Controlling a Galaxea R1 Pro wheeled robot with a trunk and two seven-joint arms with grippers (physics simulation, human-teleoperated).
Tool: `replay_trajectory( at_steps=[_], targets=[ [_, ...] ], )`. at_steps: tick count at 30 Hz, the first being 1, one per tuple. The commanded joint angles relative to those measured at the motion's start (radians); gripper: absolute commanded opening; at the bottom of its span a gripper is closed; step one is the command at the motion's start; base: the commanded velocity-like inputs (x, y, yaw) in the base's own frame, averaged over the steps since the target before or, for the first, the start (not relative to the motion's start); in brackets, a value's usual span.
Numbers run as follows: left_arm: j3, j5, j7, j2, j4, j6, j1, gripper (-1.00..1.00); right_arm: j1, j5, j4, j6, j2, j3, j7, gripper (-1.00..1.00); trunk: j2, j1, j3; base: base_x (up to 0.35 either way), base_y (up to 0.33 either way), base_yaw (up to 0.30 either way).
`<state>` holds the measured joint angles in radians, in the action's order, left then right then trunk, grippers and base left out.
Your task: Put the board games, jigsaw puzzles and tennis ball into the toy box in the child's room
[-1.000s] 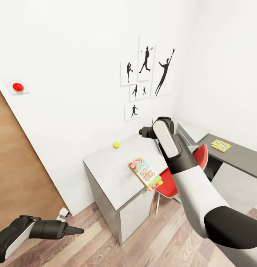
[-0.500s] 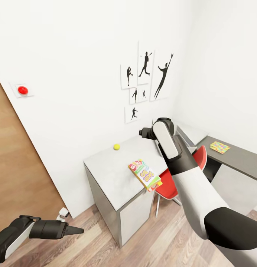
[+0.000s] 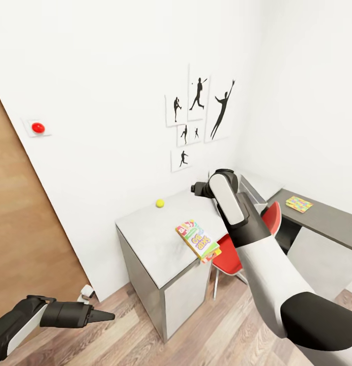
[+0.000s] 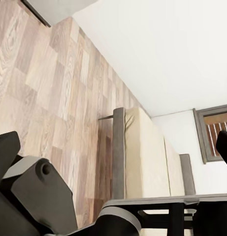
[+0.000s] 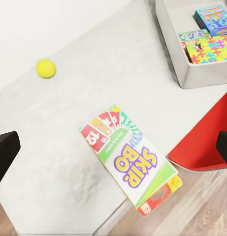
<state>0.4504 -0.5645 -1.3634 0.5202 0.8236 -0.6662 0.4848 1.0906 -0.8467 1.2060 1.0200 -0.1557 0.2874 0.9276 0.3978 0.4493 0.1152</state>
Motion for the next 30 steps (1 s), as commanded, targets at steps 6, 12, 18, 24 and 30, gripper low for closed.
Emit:
replay_trajectory(
  at_steps=[6, 12, 18, 24, 30],
  targets=[
    [0.005, -0.008, 0.000, 0.001, 0.000, -0.010, 0.001, 1.00, -0.050, -0.009, 0.082, 0.006, 0.005, -0.002, 0.011, 1.00, 0.002, 0.001, -0.007, -0.015, 0.000, 0.000],
    [0.006, -0.008, 0.001, 0.001, 0.000, -0.011, 0.001, 1.00, -0.112, -0.008, 0.134, 0.006, 0.008, -0.002, 0.011, 1.00, 0.002, 0.001, -0.017, -0.002, 0.000, 0.000],
    [0.005, -0.008, 0.001, 0.001, 0.000, -0.010, 0.001, 1.00, -0.192, -0.007, 0.188, -0.003, 0.013, -0.003, 0.011, 1.00, 0.002, 0.001, -0.027, 0.000, 0.000, 0.000],
    [0.006, -0.008, 0.003, 0.001, 0.000, -0.010, 0.001, 1.00, -0.274, -0.006, 0.277, 0.007, 0.015, -0.004, 0.011, 1.00, 0.002, 0.001, -0.036, 0.000, 0.000, 0.000],
    [0.007, -0.008, 0.002, 0.001, 0.000, -0.010, 0.001, 1.00, -0.327, -0.007, 0.322, 0.009, 0.017, -0.003, 0.011, 1.00, 0.002, 0.001, -0.044, 0.000, 0.000, 0.000]
  ],
)
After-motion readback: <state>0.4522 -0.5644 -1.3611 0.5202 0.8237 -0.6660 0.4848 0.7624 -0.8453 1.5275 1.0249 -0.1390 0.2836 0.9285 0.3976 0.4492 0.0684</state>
